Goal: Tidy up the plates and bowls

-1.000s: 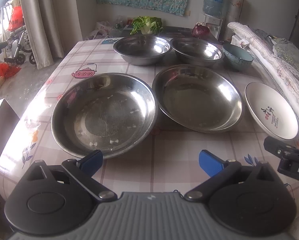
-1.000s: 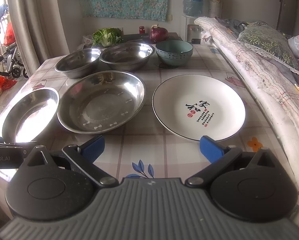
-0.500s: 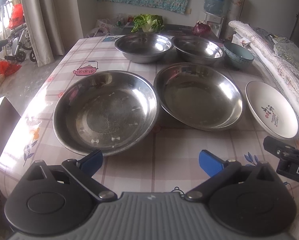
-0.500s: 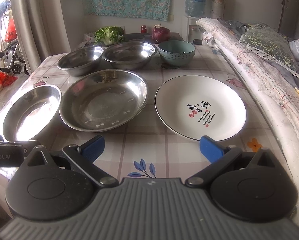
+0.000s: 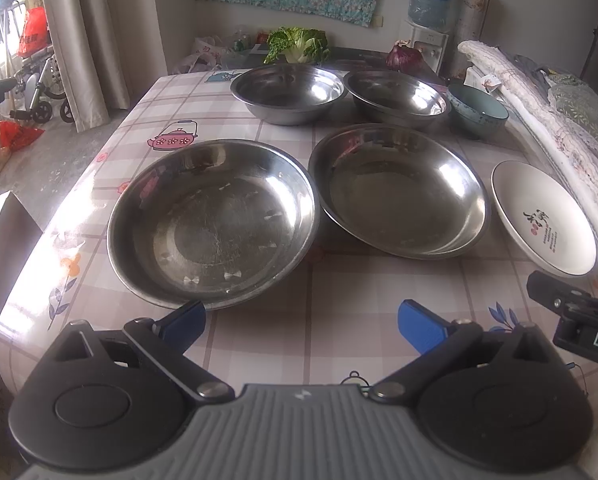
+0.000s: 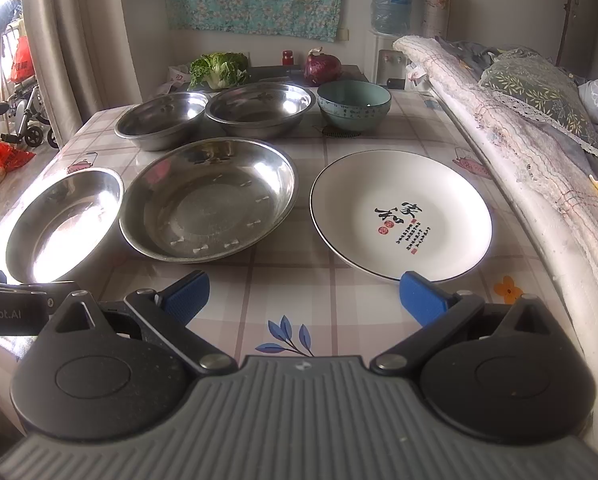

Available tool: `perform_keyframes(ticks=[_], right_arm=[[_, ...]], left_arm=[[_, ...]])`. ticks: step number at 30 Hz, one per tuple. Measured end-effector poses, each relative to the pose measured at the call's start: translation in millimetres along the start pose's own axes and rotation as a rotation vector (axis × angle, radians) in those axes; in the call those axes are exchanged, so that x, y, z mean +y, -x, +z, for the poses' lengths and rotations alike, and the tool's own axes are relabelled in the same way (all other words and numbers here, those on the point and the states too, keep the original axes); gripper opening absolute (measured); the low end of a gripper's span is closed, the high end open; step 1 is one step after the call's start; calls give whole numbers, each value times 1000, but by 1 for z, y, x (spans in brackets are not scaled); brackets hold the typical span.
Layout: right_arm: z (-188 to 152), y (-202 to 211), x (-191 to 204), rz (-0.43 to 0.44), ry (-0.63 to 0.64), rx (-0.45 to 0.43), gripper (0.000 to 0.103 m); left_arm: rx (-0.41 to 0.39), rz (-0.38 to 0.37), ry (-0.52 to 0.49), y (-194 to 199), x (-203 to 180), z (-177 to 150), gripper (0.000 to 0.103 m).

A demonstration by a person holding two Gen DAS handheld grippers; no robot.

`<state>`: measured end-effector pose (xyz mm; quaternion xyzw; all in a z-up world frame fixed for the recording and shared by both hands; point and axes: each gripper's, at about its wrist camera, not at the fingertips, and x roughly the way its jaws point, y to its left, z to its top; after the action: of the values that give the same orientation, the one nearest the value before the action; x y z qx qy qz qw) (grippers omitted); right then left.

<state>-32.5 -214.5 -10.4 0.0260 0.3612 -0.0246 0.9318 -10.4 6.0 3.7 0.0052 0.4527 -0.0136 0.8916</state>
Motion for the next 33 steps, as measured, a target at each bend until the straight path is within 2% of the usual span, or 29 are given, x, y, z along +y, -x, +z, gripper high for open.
perform_keyframes(ticks=[33], right_arm=[[2,4,5,-4,3,-2,102]], left_arm=[[0,-3,4,3,1,0,103]])
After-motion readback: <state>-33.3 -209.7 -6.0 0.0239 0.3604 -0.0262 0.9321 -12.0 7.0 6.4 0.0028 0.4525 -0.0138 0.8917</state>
